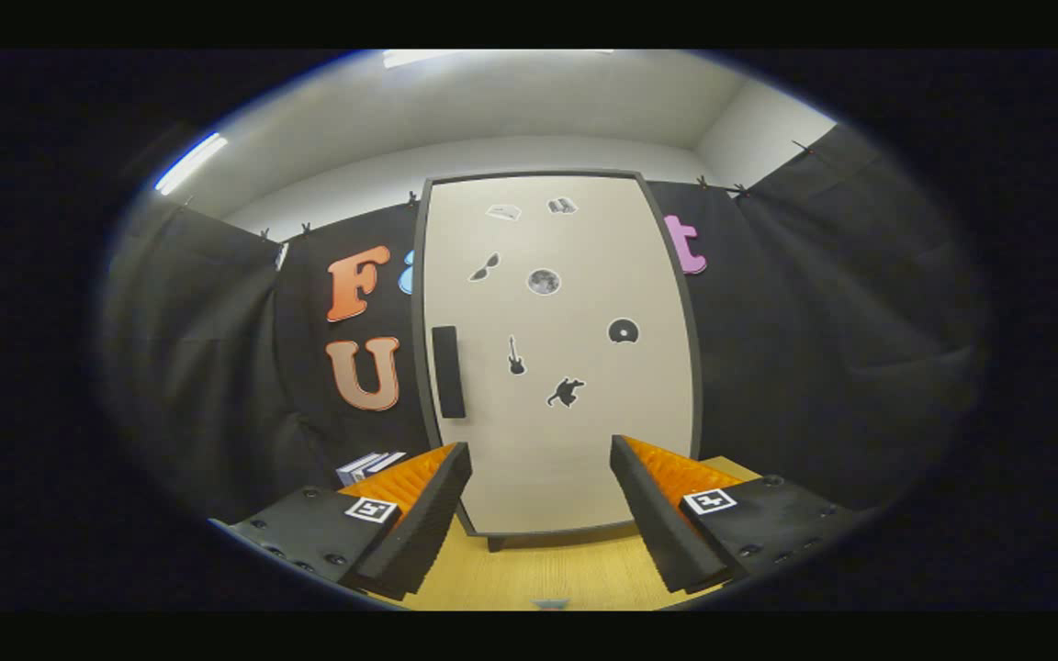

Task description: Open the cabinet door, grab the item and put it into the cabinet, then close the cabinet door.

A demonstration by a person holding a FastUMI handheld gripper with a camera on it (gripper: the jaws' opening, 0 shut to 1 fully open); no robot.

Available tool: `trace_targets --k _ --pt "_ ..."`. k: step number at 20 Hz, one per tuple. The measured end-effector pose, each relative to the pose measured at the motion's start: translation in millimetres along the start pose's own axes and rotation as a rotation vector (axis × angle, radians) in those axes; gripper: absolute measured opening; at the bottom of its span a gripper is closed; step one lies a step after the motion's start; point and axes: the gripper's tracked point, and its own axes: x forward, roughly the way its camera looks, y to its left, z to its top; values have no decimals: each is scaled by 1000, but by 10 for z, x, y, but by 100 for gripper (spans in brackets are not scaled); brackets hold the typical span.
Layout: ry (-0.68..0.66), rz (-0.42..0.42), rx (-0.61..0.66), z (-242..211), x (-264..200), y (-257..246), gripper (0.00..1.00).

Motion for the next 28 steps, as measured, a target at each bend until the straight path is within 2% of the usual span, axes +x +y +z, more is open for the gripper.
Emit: trace_targets --k 3,8,12,17,25,28 --pt "10 9 7 117 459 175 98" --pt "71 94 23 238 1192 462 97" --pt "115 134 -1 192 1572 716 98" --pt "140 95 -52 130 1842 820 98" --pt "203 34 -48 -123 2120 753 93" --pt "176 29 -73 -49 2149 753 87"
